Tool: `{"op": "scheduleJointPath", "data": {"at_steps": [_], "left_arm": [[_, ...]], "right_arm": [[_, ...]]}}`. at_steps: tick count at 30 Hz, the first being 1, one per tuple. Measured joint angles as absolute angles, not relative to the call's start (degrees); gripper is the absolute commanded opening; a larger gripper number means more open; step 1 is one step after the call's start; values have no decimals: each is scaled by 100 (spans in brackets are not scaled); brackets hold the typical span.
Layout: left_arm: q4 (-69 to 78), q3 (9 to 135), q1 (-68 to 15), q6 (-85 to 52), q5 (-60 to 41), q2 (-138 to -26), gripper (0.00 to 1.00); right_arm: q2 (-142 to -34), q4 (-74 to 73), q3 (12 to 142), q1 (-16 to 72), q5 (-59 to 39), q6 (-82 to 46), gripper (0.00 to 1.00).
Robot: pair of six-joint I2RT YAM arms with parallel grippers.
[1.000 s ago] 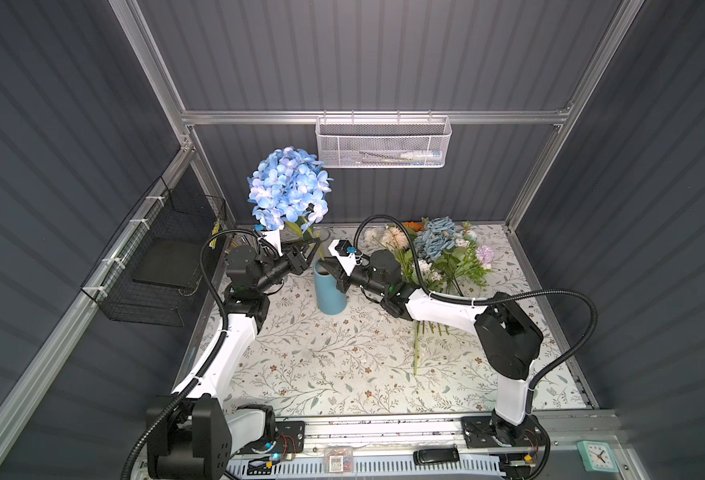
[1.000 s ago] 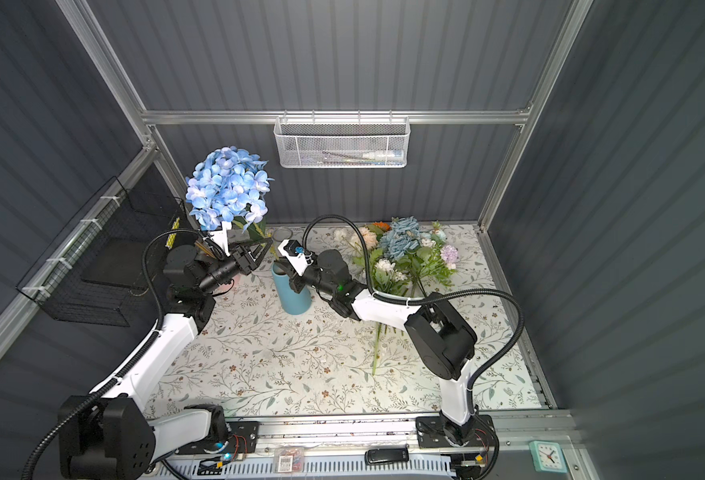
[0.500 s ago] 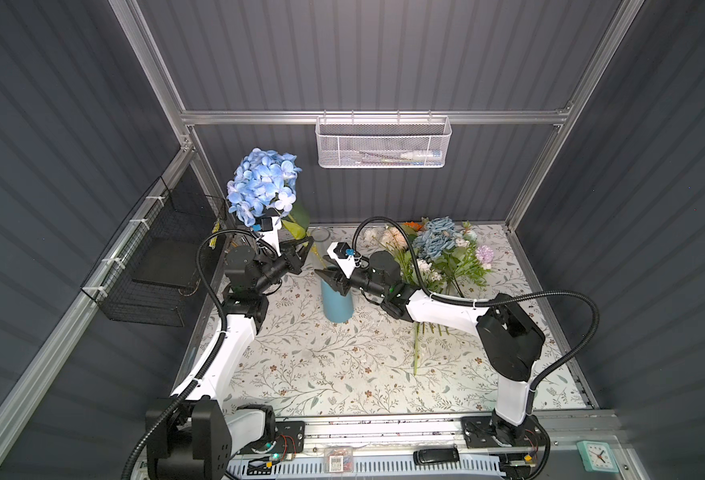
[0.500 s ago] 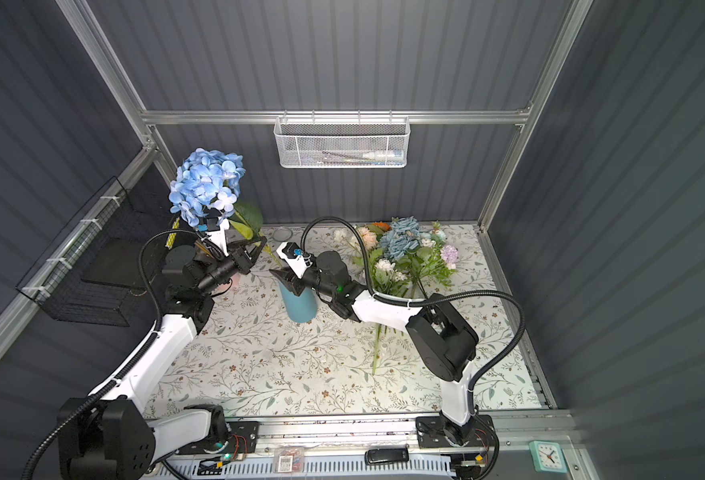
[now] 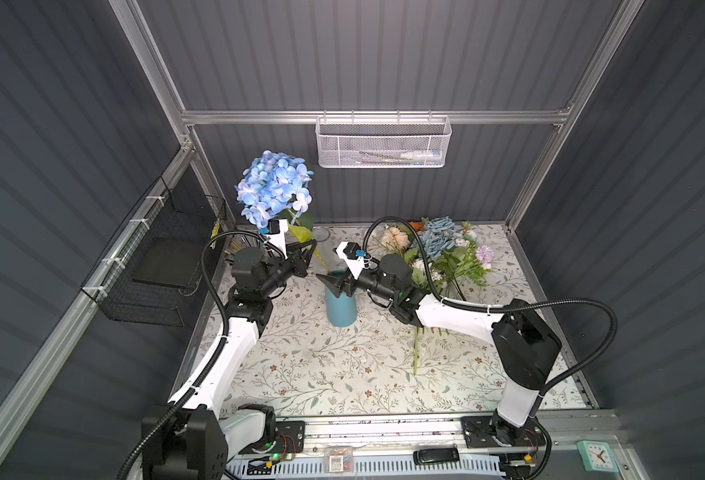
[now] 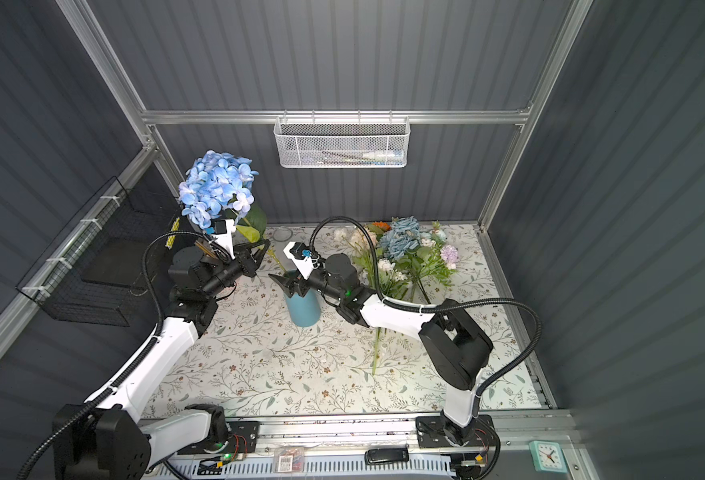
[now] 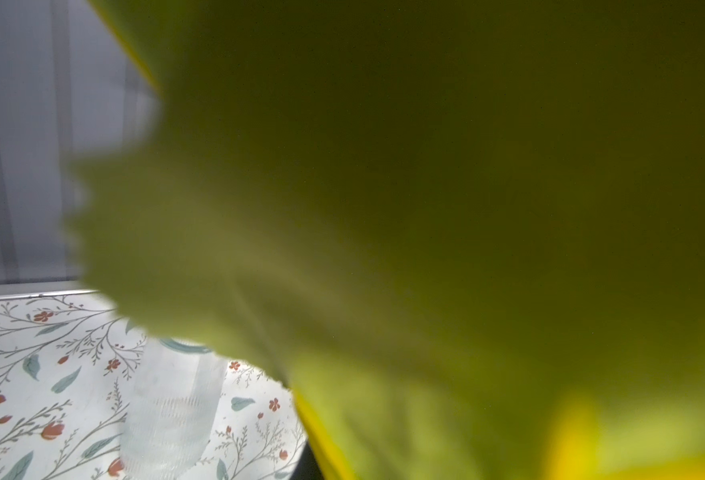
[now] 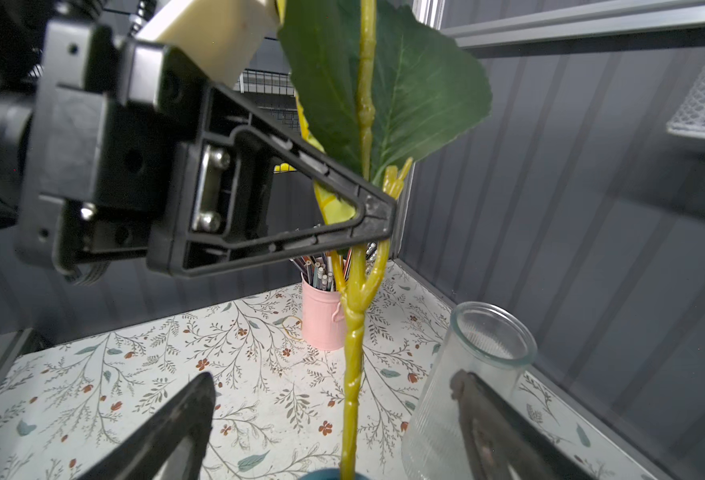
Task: Arrange the flowers into the vase
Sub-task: 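Lower the hydrangea stem into the teal vase while the left gripper steadies the vase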
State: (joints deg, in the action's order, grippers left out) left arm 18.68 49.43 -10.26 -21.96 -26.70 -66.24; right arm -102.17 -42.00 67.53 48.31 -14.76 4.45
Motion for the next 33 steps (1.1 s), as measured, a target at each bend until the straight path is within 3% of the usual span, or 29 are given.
{"op": "scheduleJointPath", "data": {"at_steps": [10,15,22,25,33], "left_arm": [[1544,4508,-1621,-1863,-2132,-6510,22],[1494,4351,-1745,-1776,-2021,-6514,37],[1455,4327,-1841,-1806,-1949,-6554,71],[1382,4327,-1846,-1820,-1927,-6536,79],[1138,4327,-1846,-1844,-1673,-6379,88]], "right_arm": [[-8947,-4327,5616,4580,-993,355,99],[-8462,-4250,5052,4464,-607,366,99],[-8101,-3896,4709,4438,-183,355,99],[-8001,-3616,4716,4421,-16,290,99],[-7762,-1627,5457,3933,34,-132,99]]}}
